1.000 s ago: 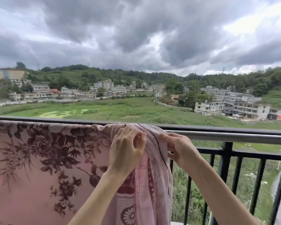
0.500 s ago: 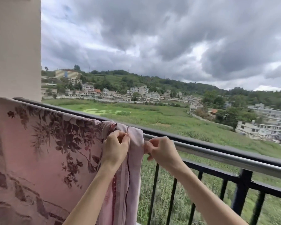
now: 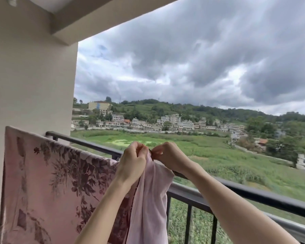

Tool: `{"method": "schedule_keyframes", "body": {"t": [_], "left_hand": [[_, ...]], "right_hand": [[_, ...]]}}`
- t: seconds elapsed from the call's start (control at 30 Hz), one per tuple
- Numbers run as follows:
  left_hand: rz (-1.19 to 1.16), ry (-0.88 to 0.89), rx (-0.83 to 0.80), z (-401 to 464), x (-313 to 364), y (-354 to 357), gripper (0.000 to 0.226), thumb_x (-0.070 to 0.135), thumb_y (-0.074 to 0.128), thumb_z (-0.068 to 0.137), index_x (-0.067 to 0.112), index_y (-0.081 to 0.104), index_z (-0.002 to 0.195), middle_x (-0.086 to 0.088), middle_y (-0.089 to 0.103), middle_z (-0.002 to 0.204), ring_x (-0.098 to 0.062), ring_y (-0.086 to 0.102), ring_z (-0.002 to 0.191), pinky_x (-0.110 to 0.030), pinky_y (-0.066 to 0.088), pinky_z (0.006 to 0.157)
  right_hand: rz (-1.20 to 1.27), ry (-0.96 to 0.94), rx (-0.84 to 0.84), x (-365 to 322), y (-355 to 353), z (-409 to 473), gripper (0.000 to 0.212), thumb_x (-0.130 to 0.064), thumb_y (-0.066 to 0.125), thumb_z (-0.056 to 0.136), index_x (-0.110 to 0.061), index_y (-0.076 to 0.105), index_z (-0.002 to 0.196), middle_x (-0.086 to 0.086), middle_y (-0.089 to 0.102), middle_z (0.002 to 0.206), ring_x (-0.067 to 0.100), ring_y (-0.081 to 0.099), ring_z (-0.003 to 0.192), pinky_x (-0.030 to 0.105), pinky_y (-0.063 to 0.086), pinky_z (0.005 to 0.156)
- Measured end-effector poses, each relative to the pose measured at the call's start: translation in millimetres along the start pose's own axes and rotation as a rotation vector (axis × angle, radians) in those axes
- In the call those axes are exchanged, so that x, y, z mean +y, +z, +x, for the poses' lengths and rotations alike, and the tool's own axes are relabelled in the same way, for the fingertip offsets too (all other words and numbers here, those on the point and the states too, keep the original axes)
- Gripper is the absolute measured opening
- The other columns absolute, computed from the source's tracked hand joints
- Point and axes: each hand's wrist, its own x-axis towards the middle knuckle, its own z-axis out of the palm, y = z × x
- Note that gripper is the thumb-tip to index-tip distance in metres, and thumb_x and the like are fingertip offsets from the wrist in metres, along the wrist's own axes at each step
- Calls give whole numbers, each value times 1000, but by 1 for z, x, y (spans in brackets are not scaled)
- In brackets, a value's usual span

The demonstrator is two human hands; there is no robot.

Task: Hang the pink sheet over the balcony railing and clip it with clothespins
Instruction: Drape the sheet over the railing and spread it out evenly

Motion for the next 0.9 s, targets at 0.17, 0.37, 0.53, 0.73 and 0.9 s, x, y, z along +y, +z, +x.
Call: {"method": "schedule_keyframes", "body": {"t": [0.17, 0.37, 0.53, 0.73, 0.9], "left_hand": [[88, 146, -92, -4, 31, 39, 12, 23, 49, 93, 14, 57, 89, 8, 56, 73, -6, 53, 67, -11, 37, 53], [25, 279, -150, -47, 95, 127, 9, 21, 55, 90, 15, 61, 89, 9, 61, 75, 0, 56, 68, -6, 43, 57], [-17, 303, -177, -117, 159, 198, 9, 22, 55, 91, 16, 60, 87, 12, 59, 74, 3, 54, 68, -4, 42, 57], [-50, 258, -220, -212, 224, 269, 12, 23, 55, 91, 13, 63, 91, 2, 66, 83, -11, 62, 75, -21, 49, 67], [-88, 293, -288, -255, 269, 316, 10, 24, 55, 91, 19, 61, 86, 4, 65, 78, -10, 60, 71, -22, 47, 62]], "right_hand": [[-18, 73, 149, 34, -52, -21, 21, -5, 55, 88, -7, 72, 99, 11, 74, 94, 24, 68, 85, 35, 53, 79], [-251, 109, 159, 81, -138, -110, 24, -7, 49, 91, -10, 70, 103, 9, 74, 95, 24, 68, 82, 36, 55, 74], [-327, 137, 125, 105, -209, -205, 22, -5, 50, 89, -5, 71, 85, 11, 72, 78, 26, 65, 69, 38, 52, 63], [-369, 227, 133, 130, -280, -315, 24, -5, 50, 88, -9, 71, 96, 9, 74, 88, 25, 65, 72, 32, 53, 65], [-365, 289, 225, 146, -333, -379, 27, -2, 51, 84, -12, 73, 98, 6, 74, 92, 20, 65, 79, 29, 51, 69]]}}
